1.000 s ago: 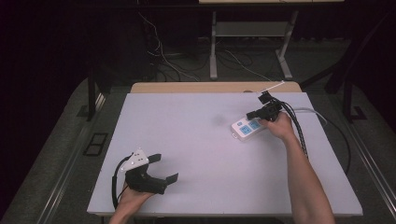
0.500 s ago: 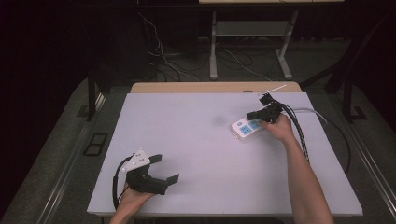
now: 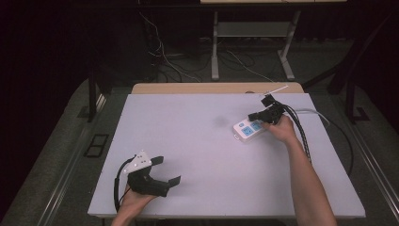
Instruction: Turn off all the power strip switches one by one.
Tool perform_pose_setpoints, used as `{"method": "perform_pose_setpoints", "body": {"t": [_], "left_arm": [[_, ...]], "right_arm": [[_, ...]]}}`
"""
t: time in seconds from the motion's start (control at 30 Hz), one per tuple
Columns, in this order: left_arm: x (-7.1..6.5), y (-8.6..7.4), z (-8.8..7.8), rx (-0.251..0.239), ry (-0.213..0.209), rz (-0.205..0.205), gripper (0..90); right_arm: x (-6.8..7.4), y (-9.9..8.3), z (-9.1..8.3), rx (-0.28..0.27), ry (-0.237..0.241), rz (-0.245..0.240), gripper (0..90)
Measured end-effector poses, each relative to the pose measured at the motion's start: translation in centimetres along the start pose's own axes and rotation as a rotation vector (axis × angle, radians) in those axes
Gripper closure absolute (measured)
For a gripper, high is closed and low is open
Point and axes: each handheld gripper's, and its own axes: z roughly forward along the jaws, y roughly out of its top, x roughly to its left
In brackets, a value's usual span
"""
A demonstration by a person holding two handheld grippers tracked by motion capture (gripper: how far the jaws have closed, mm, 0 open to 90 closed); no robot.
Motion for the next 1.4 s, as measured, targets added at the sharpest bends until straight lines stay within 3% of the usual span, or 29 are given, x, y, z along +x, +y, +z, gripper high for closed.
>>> {"method": "perform_pose_setpoints", "body": {"t": [0.33, 0.7, 0.77, 1.13, 1.4], "left_arm": [[0.0, 0.0, 0.0, 0.000, 0.001, 0.000, 0.0], [0.3, 0.0, -0.1, -0.003, 0.004, -0.004, 0.0], [0.2, 0.0, -0.1, -0.003, 0.004, -0.003, 0.0], [0.3, 0.0, -0.2, -0.003, 0.004, -0.005, 0.0], [0.1, 0.0, 0.0, -0.003, -0.004, 0.000, 0.0]], "right_arm": [[0.0, -0.2, 0.0, -0.011, 0.003, 0.007, 90.0], [0.2, 0.0, 0.0, -0.004, -0.009, -0.016, 90.0], [0.1, 0.0, -0.2, -0.030, 0.007, -0.012, 90.0], [-0.4, 0.0, -0.8, 0.009, -0.010, -0.013, 90.0], [-0.1, 0.5, -1.5, 0.016, -0.037, -0.056, 89.7]]}}
